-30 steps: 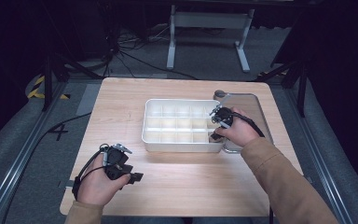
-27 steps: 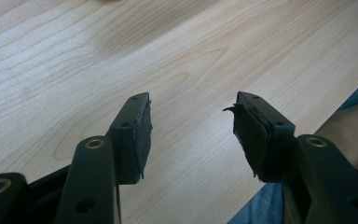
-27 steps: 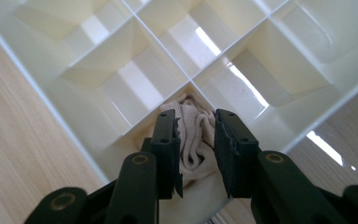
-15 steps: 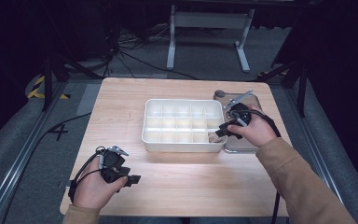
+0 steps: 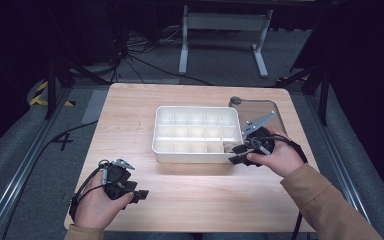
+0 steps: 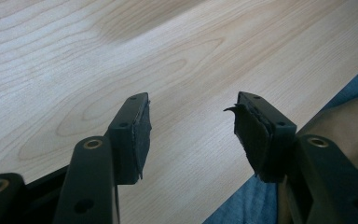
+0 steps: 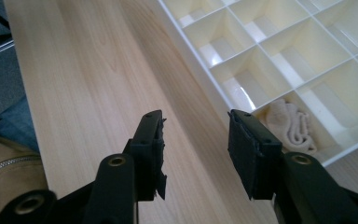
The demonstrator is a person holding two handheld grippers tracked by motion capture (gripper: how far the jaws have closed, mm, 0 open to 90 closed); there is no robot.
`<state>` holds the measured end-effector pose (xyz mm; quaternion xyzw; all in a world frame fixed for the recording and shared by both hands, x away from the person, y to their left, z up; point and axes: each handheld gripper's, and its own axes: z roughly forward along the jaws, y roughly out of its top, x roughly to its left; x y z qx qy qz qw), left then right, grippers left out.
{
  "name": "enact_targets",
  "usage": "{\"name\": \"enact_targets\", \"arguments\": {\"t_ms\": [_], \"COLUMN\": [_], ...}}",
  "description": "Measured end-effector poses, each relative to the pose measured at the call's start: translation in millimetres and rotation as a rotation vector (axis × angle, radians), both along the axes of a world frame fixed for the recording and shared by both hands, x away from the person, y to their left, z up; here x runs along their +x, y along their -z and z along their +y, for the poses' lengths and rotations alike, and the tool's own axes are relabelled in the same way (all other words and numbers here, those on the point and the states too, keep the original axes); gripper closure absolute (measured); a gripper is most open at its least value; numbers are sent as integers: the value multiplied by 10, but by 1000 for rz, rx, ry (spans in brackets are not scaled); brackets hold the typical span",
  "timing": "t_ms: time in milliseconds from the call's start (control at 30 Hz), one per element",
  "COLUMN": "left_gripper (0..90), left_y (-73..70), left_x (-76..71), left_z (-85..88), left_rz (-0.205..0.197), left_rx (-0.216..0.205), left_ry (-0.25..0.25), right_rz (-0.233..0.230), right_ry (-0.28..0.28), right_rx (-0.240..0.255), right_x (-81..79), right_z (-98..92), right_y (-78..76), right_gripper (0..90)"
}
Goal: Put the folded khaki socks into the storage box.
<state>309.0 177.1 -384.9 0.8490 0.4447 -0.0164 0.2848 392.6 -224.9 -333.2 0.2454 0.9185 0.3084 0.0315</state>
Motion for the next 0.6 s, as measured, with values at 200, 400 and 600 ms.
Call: {"name": "enact_targets", "arguments": {"t_ms": [200, 400, 600], "left_gripper": [463, 457, 453], "left_y": [0, -1, 2], "left_x": [5, -3, -5], "left_z": [-15, -27, -31], "left_rz": [4, 4, 12], "left_rx": [-2, -1, 1], "left_ry": [10, 10, 14], "right_rz": [-7, -4, -10], "right_ry": [-27, -39, -7], "right_rx": [7, 4, 14], "right_x": [-183, -342, -448], "right_z": [-8, -3, -44], "right_y": [70, 192, 397], "right_gripper": [513, 477, 434]}}
